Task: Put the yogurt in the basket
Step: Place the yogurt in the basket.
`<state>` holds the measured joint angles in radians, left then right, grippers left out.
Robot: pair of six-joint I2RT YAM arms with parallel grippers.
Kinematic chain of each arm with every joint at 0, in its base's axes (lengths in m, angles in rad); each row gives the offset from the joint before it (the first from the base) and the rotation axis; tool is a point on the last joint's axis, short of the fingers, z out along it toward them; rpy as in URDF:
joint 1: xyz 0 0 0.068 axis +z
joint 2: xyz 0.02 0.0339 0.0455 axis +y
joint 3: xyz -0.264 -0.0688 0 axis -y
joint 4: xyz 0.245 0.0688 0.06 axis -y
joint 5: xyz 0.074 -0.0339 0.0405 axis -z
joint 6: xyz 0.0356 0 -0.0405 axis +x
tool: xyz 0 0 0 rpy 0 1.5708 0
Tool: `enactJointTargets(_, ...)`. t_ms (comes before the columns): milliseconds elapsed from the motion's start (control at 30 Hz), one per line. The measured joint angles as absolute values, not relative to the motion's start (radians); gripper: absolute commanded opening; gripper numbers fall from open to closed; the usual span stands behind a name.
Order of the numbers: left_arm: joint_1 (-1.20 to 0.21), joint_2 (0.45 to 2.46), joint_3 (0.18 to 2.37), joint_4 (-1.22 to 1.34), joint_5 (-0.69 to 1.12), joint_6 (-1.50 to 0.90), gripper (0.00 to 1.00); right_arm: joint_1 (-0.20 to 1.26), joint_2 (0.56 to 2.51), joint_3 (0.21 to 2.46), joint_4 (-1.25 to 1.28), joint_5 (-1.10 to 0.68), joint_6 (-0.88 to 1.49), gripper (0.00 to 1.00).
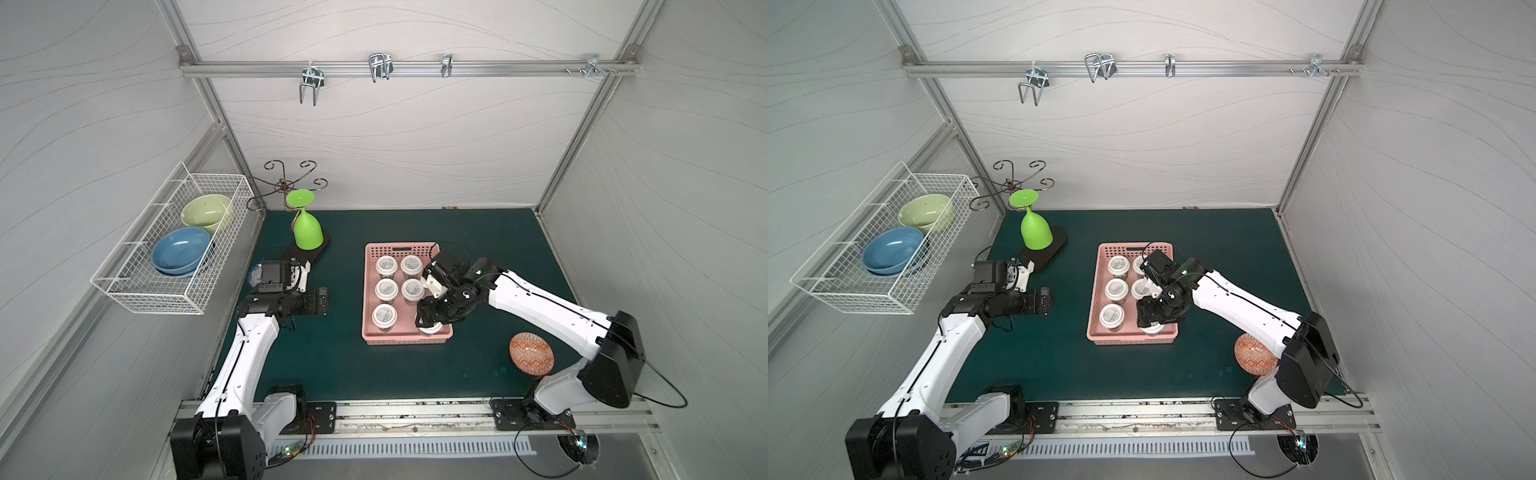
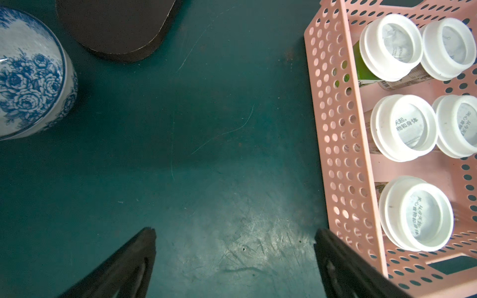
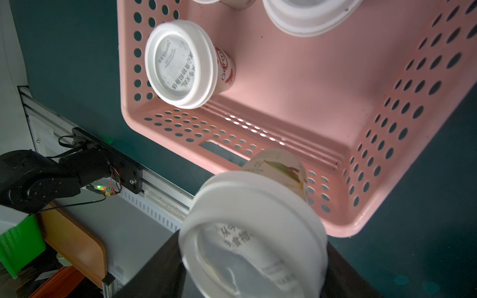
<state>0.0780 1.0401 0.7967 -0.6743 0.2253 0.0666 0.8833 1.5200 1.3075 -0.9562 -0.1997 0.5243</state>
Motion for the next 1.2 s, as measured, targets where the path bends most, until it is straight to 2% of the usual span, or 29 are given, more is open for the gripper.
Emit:
enactJointTargets(633,0.079,1.037,0.775,-0.659,0.225,0.067,0.99,0.883,1.726,1.301,-0.78,-0.202,0.465,0.75)
enactJointTargets(933,0.083,1.021,0.761,-0.62,0.192,0.067,0.99,0.871,1.735,1.251,-0.735,-0.175,0.443,0.86)
enactJointTargets(1200,0.084,1.013,0.697,-0.44,0.172,0.1,0.99,0.87,1.665,1.26,-0.763,-0.138,0.421,0.99)
